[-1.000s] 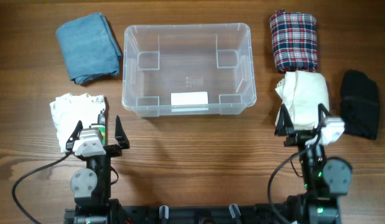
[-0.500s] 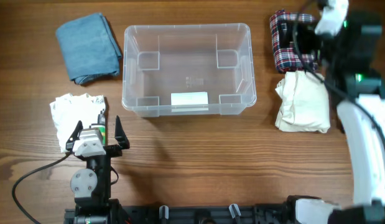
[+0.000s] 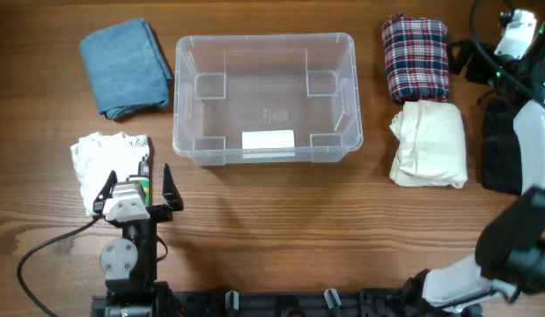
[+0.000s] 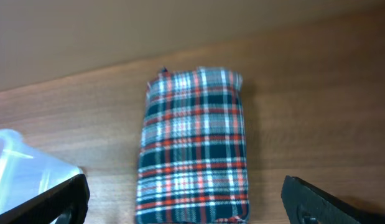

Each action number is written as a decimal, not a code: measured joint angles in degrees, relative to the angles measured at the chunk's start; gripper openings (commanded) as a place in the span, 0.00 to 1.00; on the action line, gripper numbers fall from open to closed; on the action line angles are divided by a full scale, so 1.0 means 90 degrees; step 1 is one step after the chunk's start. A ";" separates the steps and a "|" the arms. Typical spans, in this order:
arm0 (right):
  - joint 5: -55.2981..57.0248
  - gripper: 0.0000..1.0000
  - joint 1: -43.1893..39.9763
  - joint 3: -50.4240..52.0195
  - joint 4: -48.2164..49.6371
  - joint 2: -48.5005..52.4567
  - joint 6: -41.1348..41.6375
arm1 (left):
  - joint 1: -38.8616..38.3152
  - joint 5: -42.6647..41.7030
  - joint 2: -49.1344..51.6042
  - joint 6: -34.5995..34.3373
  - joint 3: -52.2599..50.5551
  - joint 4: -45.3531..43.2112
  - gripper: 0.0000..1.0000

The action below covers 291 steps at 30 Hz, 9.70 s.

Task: Pack container
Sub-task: 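Reach the right gripper to the cream cloth and grasp it, then lift the cream cloth with the right gripper and carry it into the bin, then lower the cream cloth into the bin's left side and release, then move the right gripper to the plaid cloth and grasp it, then lift the plaid cloth and carry it over the bin with the right gripper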

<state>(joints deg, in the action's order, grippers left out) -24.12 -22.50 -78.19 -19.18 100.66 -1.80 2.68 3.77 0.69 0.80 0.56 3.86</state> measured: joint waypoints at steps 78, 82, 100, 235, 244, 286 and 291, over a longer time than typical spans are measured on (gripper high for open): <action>-0.1962 0.05 -0.0391 0.0816 -0.2460 -0.0053 0.0109 | 0.0000 0.0000 0.0000 0.0000 0.0000 -0.0002 1.00; -0.2079 0.04 -0.0374 0.0413 -0.2079 -0.1440 0.0644 | 0.0000 0.0000 0.0000 0.0000 0.0000 -0.0002 1.00; 0.0571 0.04 0.5102 0.0211 0.2436 -0.1132 0.4209 | 0.0000 0.0000 0.0000 0.0000 0.0000 -0.0002 1.00; 0.2769 1.00 0.3674 -0.3140 -0.2992 0.0138 0.1292 | 0.0000 0.0000 0.0000 0.0000 0.0000 0.0000 1.00; 0.1423 1.00 0.1426 -0.3113 -0.3300 0.1226 0.1042 | 0.0000 0.0000 0.0000 0.0000 0.0000 -0.0002 1.00; -0.0826 0.04 0.0068 -0.3126 -0.2701 0.3934 -0.0117 | 0.0000 0.0000 0.0000 0.0000 0.0000 0.0000 1.00; -0.0821 0.04 0.0138 -0.3072 -0.2803 0.3582 -0.0119 | 0.0000 0.0000 0.0000 0.0000 0.0000 -0.0002 1.00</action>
<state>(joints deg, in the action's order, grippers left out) -31.51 -21.26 -105.84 -44.40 132.90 -2.87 2.68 3.77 0.69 0.80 0.56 3.84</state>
